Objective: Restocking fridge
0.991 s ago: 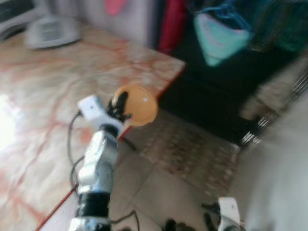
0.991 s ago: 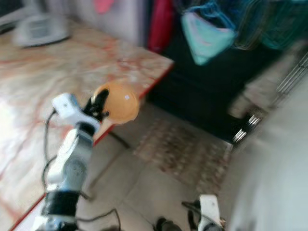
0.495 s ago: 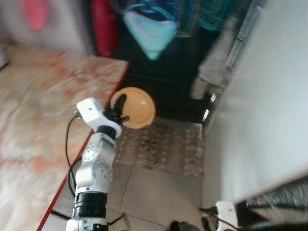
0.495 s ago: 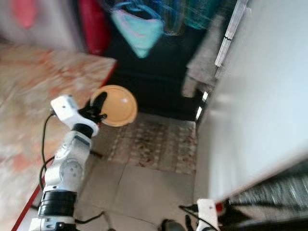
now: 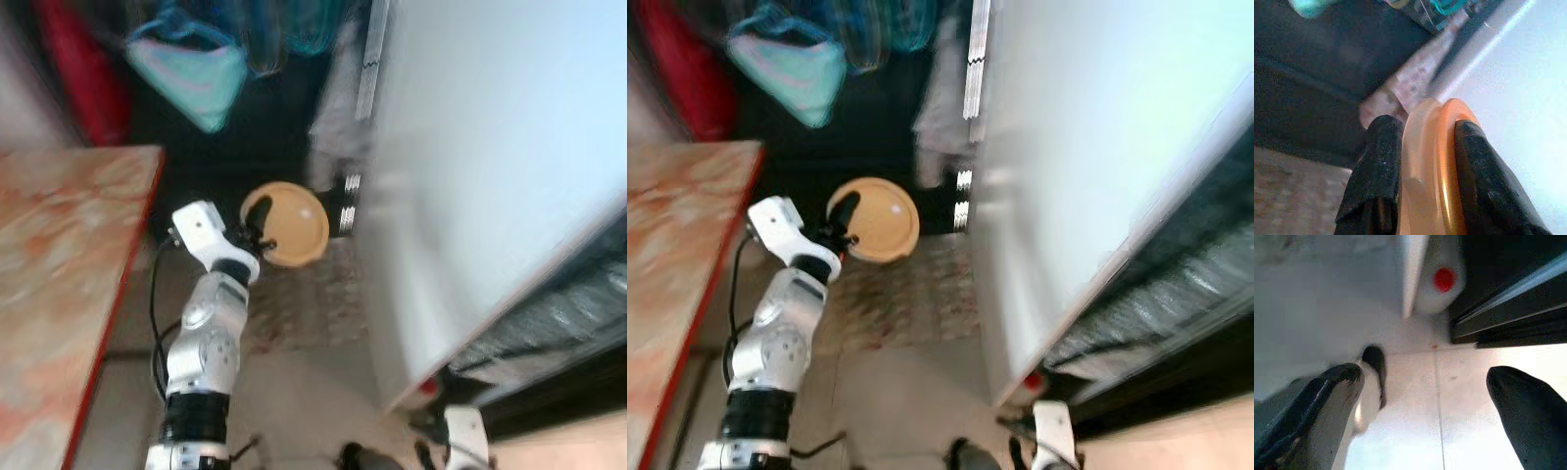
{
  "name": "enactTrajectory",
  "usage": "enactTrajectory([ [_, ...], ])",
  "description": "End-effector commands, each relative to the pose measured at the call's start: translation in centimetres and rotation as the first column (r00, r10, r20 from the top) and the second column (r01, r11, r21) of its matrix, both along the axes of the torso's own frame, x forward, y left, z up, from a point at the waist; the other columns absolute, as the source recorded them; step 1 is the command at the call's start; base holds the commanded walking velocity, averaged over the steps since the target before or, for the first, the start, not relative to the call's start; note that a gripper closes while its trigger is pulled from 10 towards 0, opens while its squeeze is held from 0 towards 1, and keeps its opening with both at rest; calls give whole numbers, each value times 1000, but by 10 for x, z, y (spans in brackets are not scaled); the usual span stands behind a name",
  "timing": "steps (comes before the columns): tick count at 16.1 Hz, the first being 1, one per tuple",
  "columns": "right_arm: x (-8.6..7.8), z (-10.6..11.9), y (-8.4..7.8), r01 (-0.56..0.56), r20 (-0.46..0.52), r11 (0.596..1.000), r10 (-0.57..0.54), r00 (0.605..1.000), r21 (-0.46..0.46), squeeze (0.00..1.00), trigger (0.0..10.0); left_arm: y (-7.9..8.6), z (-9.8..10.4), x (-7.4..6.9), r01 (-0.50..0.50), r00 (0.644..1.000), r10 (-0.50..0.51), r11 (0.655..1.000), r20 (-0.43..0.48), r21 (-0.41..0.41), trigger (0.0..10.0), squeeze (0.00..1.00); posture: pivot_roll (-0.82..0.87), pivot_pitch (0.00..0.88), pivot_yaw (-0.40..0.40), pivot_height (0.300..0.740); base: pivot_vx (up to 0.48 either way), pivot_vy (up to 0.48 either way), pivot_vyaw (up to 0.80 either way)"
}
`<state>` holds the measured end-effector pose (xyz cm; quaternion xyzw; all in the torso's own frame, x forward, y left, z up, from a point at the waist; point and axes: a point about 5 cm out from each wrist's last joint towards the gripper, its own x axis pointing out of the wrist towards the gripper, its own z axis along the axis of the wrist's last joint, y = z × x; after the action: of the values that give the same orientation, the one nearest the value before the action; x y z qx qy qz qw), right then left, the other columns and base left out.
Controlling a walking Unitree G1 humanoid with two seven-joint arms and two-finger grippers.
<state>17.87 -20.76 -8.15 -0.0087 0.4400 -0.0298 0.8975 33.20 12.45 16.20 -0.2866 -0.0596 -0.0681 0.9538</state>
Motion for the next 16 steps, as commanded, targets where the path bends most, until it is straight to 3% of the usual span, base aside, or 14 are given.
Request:
enactTrajectory([
  [1, -15, -8, 4, 8, -50, 1000, -7, 999, 17, 0, 10000, 10, -11, 1, -18, 999, 18, 1000, -48, 3, 10000, 0, -97, 161, 53, 740, 0, 0, -800],
  [4, -15, -8, 5, 8, -51, 1000, -7, 999, 18, 0, 10000, 19, -47, -1, -36, 978, 52, 996, -203, 82, 10000, 0, -95, 159, 58, 740, 0, 0, -800],
  [6, -14, -8, 5, 8, -50, 1000, -7, 999, 19, 0, 10000, 37, -87, -9, -88, 926, 140, 983, -351, 159, 10000, 0, -97, 159, 60, 740, 0, 0, -800],
  [7, -14, -8, 5, 6, -48, 1000, -5, 999, 17, 0, 10000, 50, -110, -16, -126, 875, 206, 971, -439, 205, 10000, 0, -94, 149, 68, 740, 0, 0, -800],
  [9, -13, -7, 6, 8, -38, 1000, -8, 999, 16, 0, 10000, 71, -149, -35, -188, 754, 265, 964, -601, 190, 10000, 0, -103, 144, 75, 740, 0, 0, 0],
  [13, -13, -7, 7, 10, -38, 1000, -10, 999, 15, 0, 10000, 73, -155, -35, -197, 739, 276, 961, -615, 194, 10000, 0, -104, 143, 77, 740, 0, 0, 0],
  [14, -12, -7, 7, 33, -28, 999, -32, 999, 13, 0, 10000, 88, -184, -63, -209, 628, 303, 953, -716, 220, 10000, 0, -114, 147, 78, 740, 0, 0, 0],
  [16, -12, -6, 7, 97, -6, 995, -97, 995, 18, 0, 10000, 106, -220, -115, -223, 430, 326, 942, -842, 251, 10000, 0, -122, 151, 74, 740, 0, 0, 0],
])
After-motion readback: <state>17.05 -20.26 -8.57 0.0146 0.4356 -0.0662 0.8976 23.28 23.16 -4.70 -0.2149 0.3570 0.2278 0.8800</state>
